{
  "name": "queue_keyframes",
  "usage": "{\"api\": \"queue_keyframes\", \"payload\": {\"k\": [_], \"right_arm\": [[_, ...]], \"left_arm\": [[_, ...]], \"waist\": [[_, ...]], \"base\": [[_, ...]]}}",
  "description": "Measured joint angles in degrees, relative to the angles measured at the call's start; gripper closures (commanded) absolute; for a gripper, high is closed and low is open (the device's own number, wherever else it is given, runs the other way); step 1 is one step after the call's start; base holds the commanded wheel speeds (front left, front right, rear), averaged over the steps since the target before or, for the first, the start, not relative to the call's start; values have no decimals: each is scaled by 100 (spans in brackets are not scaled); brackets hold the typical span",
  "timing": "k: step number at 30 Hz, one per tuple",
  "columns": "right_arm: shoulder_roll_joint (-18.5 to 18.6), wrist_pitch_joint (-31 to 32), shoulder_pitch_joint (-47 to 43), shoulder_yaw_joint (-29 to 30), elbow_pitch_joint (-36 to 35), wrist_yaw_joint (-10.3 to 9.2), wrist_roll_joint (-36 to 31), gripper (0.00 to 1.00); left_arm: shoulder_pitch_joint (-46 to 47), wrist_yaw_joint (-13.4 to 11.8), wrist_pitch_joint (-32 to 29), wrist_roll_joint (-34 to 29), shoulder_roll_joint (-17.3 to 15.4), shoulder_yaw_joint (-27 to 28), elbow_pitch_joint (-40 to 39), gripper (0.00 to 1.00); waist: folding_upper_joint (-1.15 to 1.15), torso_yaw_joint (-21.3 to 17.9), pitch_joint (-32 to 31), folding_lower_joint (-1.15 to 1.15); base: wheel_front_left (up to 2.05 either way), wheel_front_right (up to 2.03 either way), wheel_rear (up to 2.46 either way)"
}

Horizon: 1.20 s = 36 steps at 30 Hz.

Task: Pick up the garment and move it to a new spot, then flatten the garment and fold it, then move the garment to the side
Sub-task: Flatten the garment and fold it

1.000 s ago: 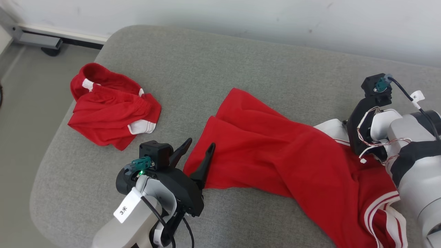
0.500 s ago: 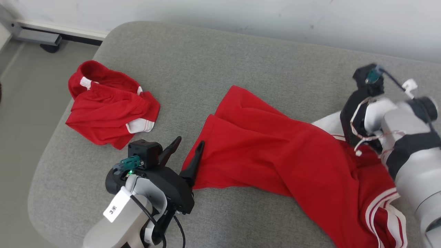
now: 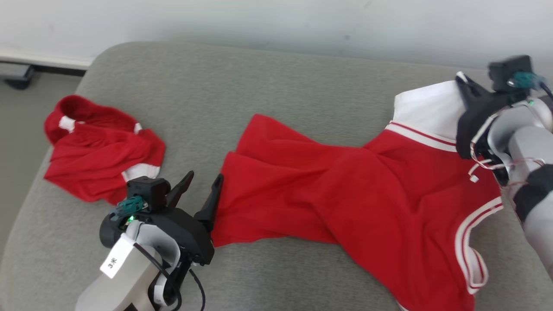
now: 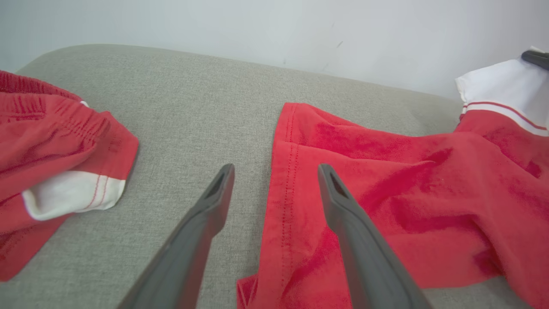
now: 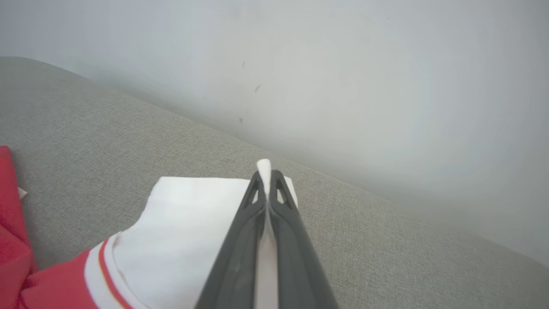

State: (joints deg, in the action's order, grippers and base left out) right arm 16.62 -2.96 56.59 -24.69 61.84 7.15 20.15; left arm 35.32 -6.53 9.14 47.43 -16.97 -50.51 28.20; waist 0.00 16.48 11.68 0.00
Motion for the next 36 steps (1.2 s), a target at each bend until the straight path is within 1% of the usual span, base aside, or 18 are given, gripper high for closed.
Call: {"api": "queue_keyframes", "payload": {"k": [5,6,8,11,12,14,18,20,23,27,29,32,36], "right_arm": [[267,-700,-399,279,-230,-8,108,100],[376,-931,-617,375,-304,-89,129,100],[438,-1094,-890,474,-383,-197,193,100],[490,-1100,-1281,590,-505,-269,305,100],[490,-1100,-1281,590,-505,-269,305,100],[512,-1102,-1499,638,-626,-314,318,100],[502,-1117,-1769,710,-865,-320,393,100],[500,-1118,-1829,755,-1006,-363,423,100],[466,-1121,-1905,764,-1196,-386,446,100],[403,-1124,-1953,742,-1429,-388,446,100],[358,-1124,-1953,727,-1556,-388,445,100],[339,-1125,-1940,693,-1708,-389,433,100],[296,-1125,-1896,635,-1869,-396,385,100]], "left_arm": [[-86,0,9,1,-96,35,3,0],[-120,0,8,1,-110,34,7,0],[-120,-1,8,1,-120,40,-1,0],[-124,-1,2,1,-125,37,-5,0],[-124,-1,2,1,-125,37,-5,0],[-130,-2,-5,1,-132,40,-15,0],[-119,-1,-86,0,-161,22,-37,0],[-35,4,-178,-21,-163,-19,-31,0],[272,110,-328,-27,-158,-30,37,0],[800,283,-567,-33,-140,-18,314,0],[955,442,-713,70,-87,20,532,0],[1106,604,-977,133,-24,-34,940,0],[1126,692,-1254,233,56,-85,1469,0]], "waist": [[0,-343,-54,0],[0,-490,-79,0],[0,-635,-107,0],[0,-845,-147,0],[0,-845,-147,0],[0,-974,-172,-1],[0,-1206,-199,-1],[0,-1299,-194,-1],[0,-1393,-152,-1],[0,-1455,-50,0],[0,-1490,-1,-1],[0,-1555,61,0],[0,-1655,130,-1]], "base": [[0,0,0],[0,0,0],[0,0,0],[0,0,0],[0,0,0],[0,0,0],[0,0,0],[0,0,0],[0,0,0],[0,0,0],[0,0,0],[0,0,0],[0,0,0]]}}
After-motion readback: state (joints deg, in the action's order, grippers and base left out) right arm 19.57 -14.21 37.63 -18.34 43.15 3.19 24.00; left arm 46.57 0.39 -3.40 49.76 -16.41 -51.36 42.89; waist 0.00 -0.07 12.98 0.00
